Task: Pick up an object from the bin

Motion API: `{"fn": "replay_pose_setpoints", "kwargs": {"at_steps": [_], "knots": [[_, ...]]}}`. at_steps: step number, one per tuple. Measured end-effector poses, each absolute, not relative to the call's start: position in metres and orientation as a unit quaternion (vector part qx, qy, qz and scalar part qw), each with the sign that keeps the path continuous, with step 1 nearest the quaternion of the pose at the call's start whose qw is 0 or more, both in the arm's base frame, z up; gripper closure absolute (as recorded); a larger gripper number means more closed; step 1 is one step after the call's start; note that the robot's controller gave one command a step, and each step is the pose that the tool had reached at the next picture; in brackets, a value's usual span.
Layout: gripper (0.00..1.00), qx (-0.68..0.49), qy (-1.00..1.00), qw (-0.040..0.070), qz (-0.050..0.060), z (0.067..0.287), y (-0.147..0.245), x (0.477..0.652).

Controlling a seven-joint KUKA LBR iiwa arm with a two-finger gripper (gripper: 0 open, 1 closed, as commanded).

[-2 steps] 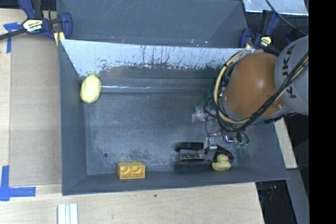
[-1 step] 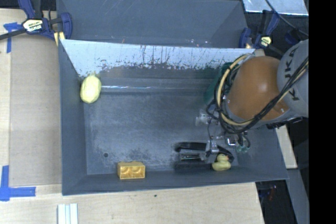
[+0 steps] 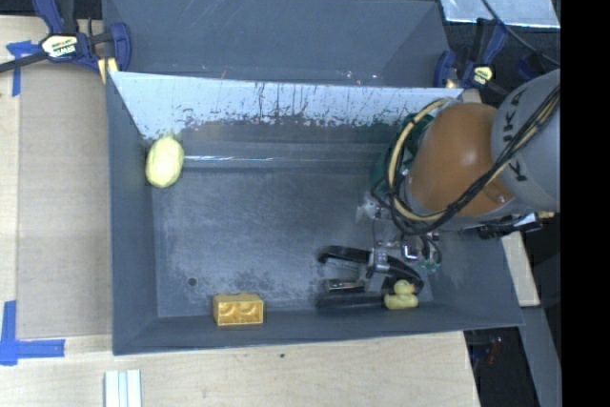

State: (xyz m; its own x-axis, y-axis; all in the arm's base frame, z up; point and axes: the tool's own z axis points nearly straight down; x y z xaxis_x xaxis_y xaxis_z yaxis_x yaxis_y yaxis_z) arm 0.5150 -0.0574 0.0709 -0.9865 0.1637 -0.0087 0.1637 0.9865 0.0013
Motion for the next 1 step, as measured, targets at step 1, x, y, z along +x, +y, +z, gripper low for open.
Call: {"fn": "replay_pose_setpoints", "kwargs": {"at_steps": [1], "knots": [[1.0,0.155,0.988,0.004,0.0,0.0726,-0.0443,0.5029]]}}
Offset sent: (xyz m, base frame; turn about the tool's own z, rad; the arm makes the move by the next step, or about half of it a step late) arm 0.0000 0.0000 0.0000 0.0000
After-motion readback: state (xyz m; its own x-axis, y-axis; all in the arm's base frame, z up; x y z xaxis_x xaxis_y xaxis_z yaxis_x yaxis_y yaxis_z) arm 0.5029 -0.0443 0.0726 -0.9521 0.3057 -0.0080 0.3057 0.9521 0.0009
